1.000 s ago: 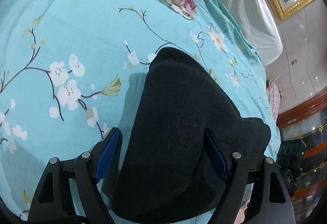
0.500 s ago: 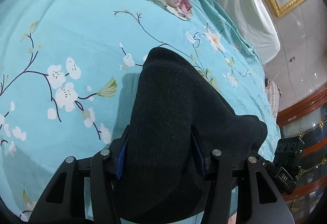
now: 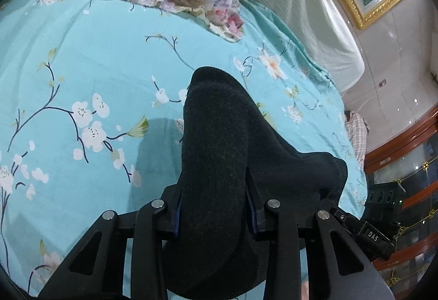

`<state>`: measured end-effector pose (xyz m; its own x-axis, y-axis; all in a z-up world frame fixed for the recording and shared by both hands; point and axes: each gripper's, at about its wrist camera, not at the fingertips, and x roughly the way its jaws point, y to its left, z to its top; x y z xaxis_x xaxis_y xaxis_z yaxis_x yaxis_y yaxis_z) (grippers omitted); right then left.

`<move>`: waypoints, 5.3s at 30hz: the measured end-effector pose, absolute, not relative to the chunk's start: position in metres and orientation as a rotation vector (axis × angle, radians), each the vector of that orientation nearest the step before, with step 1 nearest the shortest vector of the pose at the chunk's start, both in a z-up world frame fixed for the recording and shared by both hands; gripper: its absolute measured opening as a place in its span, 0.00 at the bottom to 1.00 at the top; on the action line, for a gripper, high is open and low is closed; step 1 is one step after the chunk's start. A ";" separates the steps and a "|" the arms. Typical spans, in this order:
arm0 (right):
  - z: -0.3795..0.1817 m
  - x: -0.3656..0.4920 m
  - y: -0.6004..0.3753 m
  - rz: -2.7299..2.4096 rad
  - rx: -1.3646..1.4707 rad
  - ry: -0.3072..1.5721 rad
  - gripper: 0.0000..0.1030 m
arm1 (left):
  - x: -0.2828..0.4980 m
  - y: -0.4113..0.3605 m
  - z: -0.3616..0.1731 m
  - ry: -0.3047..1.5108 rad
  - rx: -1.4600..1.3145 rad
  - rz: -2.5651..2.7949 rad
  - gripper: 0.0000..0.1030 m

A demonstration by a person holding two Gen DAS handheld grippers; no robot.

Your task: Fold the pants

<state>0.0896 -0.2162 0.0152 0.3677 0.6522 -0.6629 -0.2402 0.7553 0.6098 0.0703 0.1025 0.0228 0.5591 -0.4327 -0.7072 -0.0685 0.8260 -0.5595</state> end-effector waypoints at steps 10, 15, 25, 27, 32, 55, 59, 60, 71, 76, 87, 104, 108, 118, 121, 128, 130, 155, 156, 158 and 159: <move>0.038 0.098 -0.189 0.670 0.398 1.023 0.42 | 0.051 0.133 0.049 0.893 -0.605 -0.175 0.33; 0.048 0.113 -0.158 0.735 0.360 1.007 0.42 | 0.044 0.161 0.059 0.854 -0.628 -0.127 0.33; 0.052 0.145 -0.098 0.848 0.290 1.011 0.42 | 0.047 0.210 0.068 0.811 -0.646 -0.029 0.33; 0.051 0.153 -0.087 0.862 0.276 1.014 0.42 | 0.051 0.217 0.067 0.806 -0.648 -0.015 0.33; 0.049 0.174 -0.068 0.889 0.260 1.026 0.42 | 0.061 0.230 0.063 0.795 -0.657 0.016 0.33; 0.008 0.222 -0.038 0.871 0.252 1.103 0.45 | 0.095 0.248 0.027 0.848 -0.657 0.079 0.38; 0.004 0.222 -0.038 0.870 0.240 1.106 0.47 | 0.095 0.250 0.019 0.859 -0.677 0.084 0.43; 0.003 0.222 -0.039 0.871 0.240 1.107 0.49 | 0.095 0.251 0.018 0.861 -0.680 0.085 0.44; -0.002 0.221 -0.044 0.809 0.252 1.112 0.72 | 0.087 0.252 0.023 0.865 -0.618 0.160 0.69; 0.005 0.214 -0.047 0.792 0.227 1.090 0.76 | 0.081 0.245 0.028 0.864 -0.553 0.186 0.73; 0.021 0.198 -0.054 0.764 0.186 1.026 0.85 | 0.062 0.232 0.036 0.849 -0.487 0.207 0.77; 0.032 0.164 -0.055 0.759 0.119 0.950 0.87 | 0.039 0.204 0.041 0.833 -0.414 0.226 0.78; 0.034 0.149 -0.054 0.738 0.060 0.897 0.88 | 0.033 0.194 0.038 0.838 -0.383 0.227 0.78; 0.036 0.111 -0.041 0.725 -0.120 0.770 0.91 | 0.014 0.172 0.035 0.819 -0.247 0.284 0.79; 0.035 0.101 -0.039 0.721 -0.143 0.731 0.94 | 0.010 0.165 0.032 0.816 -0.198 0.302 0.80; 0.024 0.092 -0.034 0.727 -0.178 0.731 0.95 | 0.008 0.160 0.020 0.839 -0.187 0.303 0.81; 0.020 0.092 -0.032 0.732 -0.187 0.740 0.95 | 0.010 0.159 0.017 0.851 -0.179 0.308 0.81; 0.005 0.100 -0.026 0.748 -0.169 0.769 0.95 | 0.019 0.161 0.004 0.884 -0.168 0.346 0.82; 0.005 0.100 -0.026 0.749 -0.168 0.768 0.95 | 0.020 0.160 0.004 0.882 -0.167 0.347 0.82; 0.005 0.100 -0.026 0.749 -0.169 0.769 0.95 | 0.019 0.159 0.005 0.879 -0.163 0.350 0.82; 0.005 0.100 -0.026 0.750 -0.168 0.768 0.95 | 0.019 0.159 0.005 0.878 -0.162 0.351 0.82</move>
<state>0.0998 -0.0263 0.0051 0.4784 0.5523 -0.6828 -0.6690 0.7328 0.1240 0.0195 0.1588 0.0053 0.5864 0.2335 -0.7757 -0.3649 0.9310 0.0044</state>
